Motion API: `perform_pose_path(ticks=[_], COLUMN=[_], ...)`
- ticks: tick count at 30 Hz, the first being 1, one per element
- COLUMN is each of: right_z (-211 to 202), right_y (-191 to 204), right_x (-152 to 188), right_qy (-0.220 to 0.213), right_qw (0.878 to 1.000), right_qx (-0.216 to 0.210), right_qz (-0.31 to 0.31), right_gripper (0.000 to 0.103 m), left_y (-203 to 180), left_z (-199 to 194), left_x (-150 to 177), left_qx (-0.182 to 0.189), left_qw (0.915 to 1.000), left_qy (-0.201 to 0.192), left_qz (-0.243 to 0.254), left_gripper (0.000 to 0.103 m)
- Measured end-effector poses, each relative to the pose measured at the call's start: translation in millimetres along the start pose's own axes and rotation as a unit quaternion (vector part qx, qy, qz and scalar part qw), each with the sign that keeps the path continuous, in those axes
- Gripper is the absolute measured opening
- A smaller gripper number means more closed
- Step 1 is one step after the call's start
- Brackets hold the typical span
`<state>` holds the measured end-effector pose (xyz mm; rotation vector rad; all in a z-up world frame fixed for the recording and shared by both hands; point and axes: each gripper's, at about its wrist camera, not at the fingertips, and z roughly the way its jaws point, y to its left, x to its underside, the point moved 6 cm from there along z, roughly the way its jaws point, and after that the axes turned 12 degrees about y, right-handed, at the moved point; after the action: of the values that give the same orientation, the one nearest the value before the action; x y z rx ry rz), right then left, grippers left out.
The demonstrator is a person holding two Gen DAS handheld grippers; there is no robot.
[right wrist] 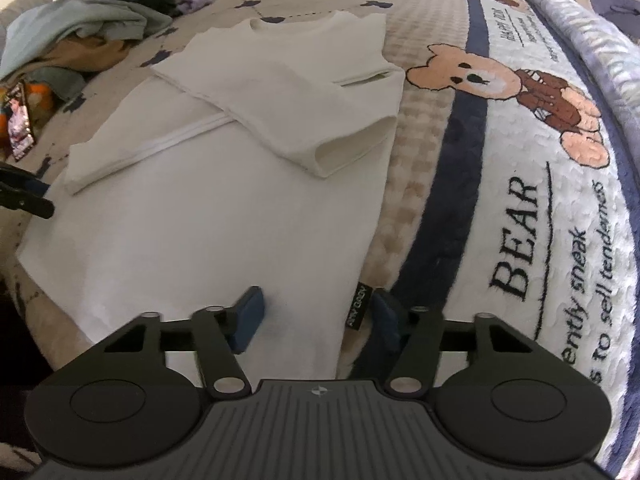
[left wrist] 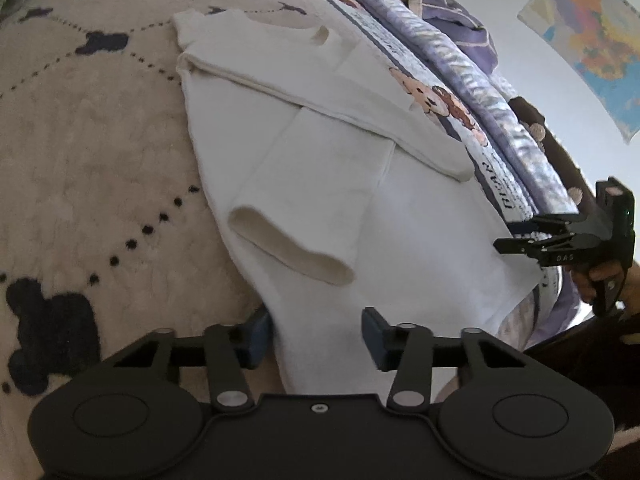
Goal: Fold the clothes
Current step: 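Grasp the shirt hem with both grippers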
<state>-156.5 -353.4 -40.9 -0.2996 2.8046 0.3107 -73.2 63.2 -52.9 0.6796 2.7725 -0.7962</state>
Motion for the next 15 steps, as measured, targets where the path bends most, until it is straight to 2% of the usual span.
perform_pose_path(ticks=[4,12,14,15], right_z=[-2,-11,-14,-15], right_y=[5,5,4,4], right_x=[3,0,-1,-1], right_qy=[0.004,-0.018,-0.023,-0.026], right_qw=[1.0,0.999,0.998,0.998], right_qx=[-0.024,-0.047,-0.053,-0.056], right_qz=[-0.008,0.004,0.007,0.009], right_gripper=[0.034,0.031,0.027,0.023], left_y=[0,-4,-5,-5], left_z=[-1,-2,-3,-3], left_x=[3,12,15,16], left_qx=[0.006,0.011,0.008,0.006], left_qw=[1.0,0.9995,0.9993,0.9993], left_qy=[0.006,0.024,0.027,0.028], left_qz=[0.002,0.02,0.024,0.026], left_gripper=[0.031,0.031,0.019,0.017])
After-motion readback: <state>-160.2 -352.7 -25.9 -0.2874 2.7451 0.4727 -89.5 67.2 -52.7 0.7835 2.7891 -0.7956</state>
